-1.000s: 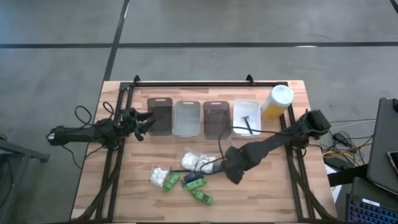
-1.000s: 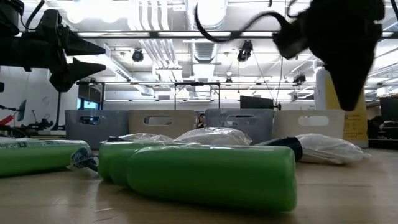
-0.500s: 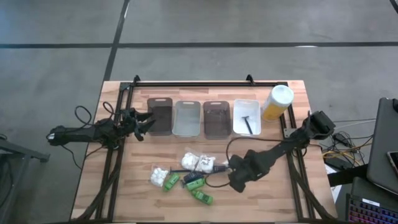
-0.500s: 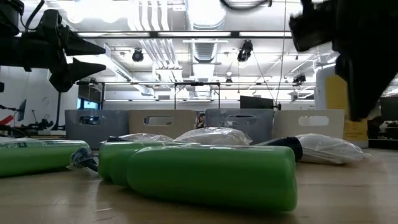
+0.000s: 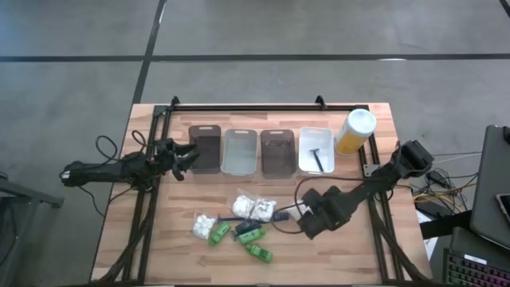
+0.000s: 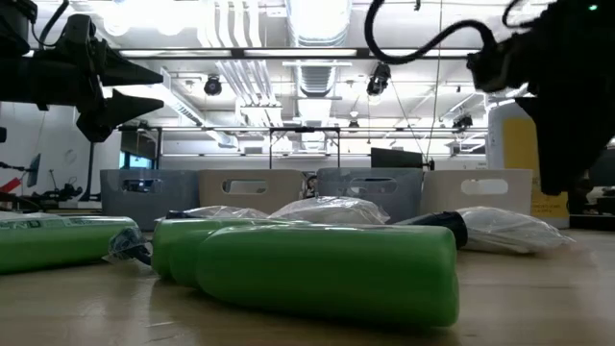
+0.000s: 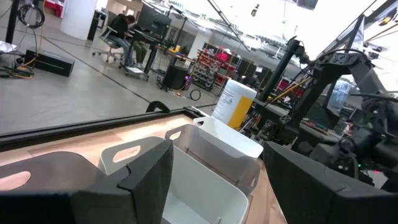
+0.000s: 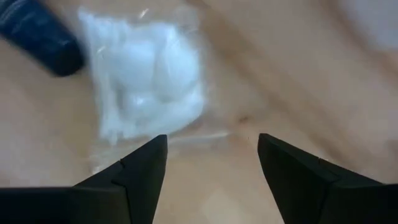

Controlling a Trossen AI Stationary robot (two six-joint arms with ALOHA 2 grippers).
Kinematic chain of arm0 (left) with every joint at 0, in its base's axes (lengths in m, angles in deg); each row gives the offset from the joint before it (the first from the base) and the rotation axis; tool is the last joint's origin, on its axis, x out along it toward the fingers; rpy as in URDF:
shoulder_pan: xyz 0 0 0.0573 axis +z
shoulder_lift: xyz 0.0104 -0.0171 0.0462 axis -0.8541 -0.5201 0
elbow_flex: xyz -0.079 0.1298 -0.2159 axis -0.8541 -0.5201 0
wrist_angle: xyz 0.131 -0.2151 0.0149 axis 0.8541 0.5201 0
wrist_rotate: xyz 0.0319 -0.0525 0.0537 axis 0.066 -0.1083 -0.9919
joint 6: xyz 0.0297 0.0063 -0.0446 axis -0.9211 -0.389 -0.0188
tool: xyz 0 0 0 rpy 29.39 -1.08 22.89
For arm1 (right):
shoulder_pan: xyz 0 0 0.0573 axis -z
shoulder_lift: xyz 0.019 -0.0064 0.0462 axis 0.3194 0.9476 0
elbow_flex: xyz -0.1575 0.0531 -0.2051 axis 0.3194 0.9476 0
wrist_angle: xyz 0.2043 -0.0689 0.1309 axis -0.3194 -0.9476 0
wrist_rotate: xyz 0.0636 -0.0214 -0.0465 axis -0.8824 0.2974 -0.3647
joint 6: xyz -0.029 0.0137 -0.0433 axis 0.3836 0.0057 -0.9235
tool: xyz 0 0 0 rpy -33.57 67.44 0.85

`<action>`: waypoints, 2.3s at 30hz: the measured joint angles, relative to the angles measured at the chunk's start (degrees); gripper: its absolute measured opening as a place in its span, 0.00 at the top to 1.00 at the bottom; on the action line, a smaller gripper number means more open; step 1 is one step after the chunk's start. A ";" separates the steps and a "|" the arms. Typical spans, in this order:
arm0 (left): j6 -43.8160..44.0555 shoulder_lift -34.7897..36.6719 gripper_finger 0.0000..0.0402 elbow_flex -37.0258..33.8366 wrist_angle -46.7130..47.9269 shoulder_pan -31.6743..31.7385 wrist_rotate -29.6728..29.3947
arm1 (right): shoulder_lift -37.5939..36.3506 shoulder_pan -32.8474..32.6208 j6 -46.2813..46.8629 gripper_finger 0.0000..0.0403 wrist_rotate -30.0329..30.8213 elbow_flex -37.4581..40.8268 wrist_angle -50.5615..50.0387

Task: Pick & Place Travel size toiletries
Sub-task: Put the white cotton pack into the right black bin

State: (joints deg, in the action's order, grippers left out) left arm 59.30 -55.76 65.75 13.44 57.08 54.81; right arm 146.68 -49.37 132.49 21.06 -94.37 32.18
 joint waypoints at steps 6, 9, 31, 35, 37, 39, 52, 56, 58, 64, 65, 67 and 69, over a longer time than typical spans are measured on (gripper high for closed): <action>0.00 0.00 0.37 0.00 0.00 0.00 0.02 | -6.75 4.57 -0.57 0.41 -8.60 12.44 25.87; 0.00 -0.02 0.37 0.00 -0.01 0.00 0.02 | -10.23 6.13 1.15 0.43 -8.09 15.93 27.52; 0.00 -0.04 0.37 0.00 0.00 0.00 0.00 | -13.68 11.30 0.04 0.25 -11.85 27.96 38.49; 0.00 -0.04 0.37 0.00 0.00 0.00 0.00 | -12.10 11.24 -4.77 0.24 -12.01 26.05 38.42; 0.00 -0.04 0.37 0.00 0.00 0.00 0.01 | -11.45 11.26 -7.50 0.25 -12.11 24.69 39.61; 0.00 -0.04 0.37 0.00 0.00 0.00 0.00 | -11.05 11.35 -9.28 0.28 -12.24 23.30 40.67; 0.00 -0.42 0.37 0.00 0.07 0.00 0.02 | -2.64 11.41 -6.70 0.65 -17.38 21.11 45.84; 0.00 -0.44 0.37 0.00 0.07 0.00 0.00 | -4.41 11.22 -8.71 0.79 -18.85 19.44 45.54; 0.00 -0.35 0.37 0.00 0.04 0.00 0.02 | -6.69 11.20 -9.09 0.85 -19.16 18.05 44.61; 0.00 -0.96 0.37 0.00 0.07 0.00 0.02 | -14.30 11.50 -9.29 0.96 -12.15 12.94 36.25; 0.00 -0.97 0.37 0.00 0.07 0.00 0.02 | -15.49 11.88 -9.25 0.96 -8.96 11.61 34.08; 0.00 -1.09 0.37 0.00 0.07 0.00 0.00 | -17.44 13.31 -9.35 0.96 -1.54 8.79 30.74; 0.00 -1.09 0.37 0.00 0.07 0.00 0.01 | -18.42 15.63 -11.11 0.95 6.40 5.64 28.71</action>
State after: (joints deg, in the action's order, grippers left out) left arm 59.30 -56.86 65.75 13.50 57.08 54.82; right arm 128.26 -33.74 121.38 27.46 -88.73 60.89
